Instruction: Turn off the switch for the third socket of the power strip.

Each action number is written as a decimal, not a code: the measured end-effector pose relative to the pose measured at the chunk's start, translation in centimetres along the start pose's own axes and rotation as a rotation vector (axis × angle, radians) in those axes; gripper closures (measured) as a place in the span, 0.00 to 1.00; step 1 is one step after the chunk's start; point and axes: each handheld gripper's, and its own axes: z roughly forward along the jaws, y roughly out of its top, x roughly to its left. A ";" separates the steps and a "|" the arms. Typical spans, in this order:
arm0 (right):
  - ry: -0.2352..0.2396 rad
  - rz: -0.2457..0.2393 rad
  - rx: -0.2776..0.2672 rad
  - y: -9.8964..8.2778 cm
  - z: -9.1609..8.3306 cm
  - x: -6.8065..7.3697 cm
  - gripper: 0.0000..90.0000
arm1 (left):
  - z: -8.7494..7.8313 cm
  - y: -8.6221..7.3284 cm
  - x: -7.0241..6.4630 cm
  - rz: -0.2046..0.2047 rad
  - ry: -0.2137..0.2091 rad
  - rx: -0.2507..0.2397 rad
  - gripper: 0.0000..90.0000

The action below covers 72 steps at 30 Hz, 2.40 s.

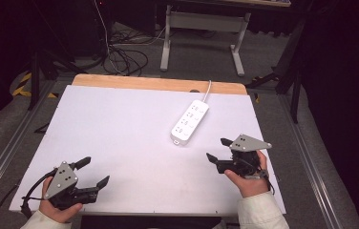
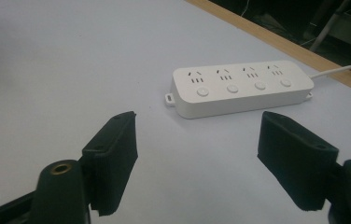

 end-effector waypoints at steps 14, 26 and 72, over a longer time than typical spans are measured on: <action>0.006 -0.028 0.003 2.0 0.7 -0.6 0.41 | -0.4 -0.2 -0.1 0.000 0.021 -0.001 0.20; 0.049 -0.022 0.023 4.0 2.6 -2.0 0.63 | -0.7 -0.3 -0.2 -0.002 0.033 0.002 0.20; -0.003 0.052 0.078 3.6 14.5 -6.1 1.00 | -0.6 -0.3 -0.1 -0.004 0.017 0.003 0.20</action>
